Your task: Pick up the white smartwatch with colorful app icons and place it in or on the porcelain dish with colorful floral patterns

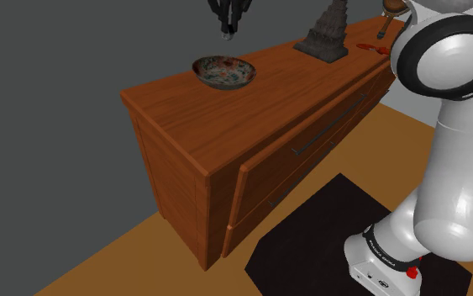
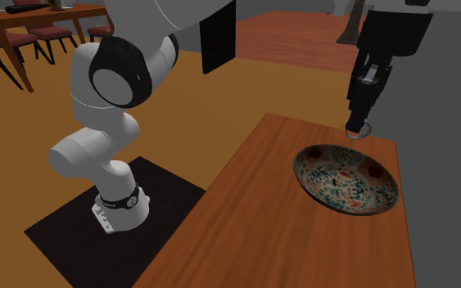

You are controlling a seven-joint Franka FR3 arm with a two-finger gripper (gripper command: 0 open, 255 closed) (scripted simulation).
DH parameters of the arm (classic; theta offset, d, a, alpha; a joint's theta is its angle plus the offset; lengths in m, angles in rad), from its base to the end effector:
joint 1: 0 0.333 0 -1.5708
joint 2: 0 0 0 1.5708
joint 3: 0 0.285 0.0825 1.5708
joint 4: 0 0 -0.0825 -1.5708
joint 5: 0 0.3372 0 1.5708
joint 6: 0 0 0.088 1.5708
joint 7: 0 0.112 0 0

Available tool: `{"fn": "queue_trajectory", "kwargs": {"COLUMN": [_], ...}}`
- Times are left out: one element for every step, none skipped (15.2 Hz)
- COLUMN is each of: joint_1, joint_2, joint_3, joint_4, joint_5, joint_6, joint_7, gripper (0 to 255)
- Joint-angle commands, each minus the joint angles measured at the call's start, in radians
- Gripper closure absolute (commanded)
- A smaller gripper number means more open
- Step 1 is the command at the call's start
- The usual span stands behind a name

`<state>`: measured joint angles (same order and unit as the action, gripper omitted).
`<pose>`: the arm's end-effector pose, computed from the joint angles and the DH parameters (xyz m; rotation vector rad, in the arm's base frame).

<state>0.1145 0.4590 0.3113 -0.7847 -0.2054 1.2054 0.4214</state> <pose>0.5525 0.1561 0.6303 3.0768 -0.1480 0.0010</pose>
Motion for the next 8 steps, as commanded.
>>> {"fn": "queue_trajectory", "kwargs": {"joint_1": [-0.022, -0.031, -0.038, -0.045, -0.051, -0.056, -0.06, -0.065], "joint_2": [-0.033, -0.052, -0.068, -0.082, -0.095, -0.107, -0.117, -0.127], "joint_3": [0.002, 0.003, 0.003, 0.004, 0.005, 0.005, 0.005, 0.005], "joint_4": [-0.082, -0.126, -0.166, -0.203, -0.237, -0.269, -0.299, -0.328], "joint_5": [0.012, 0.019, 0.024, 0.029, 0.034, 0.038, 0.042, 0.045], "joint_6": [0.049, 0.075, 0.1, 0.122, 0.144, 0.165, 0.184, 0.204], "joint_7": [-0.004, -0.002, -0.001, -0.001, 0.0, 0.0, 0.001, 0.001], "gripper": [255, 255, 255, 255, 255, 255, 255, 255]}}
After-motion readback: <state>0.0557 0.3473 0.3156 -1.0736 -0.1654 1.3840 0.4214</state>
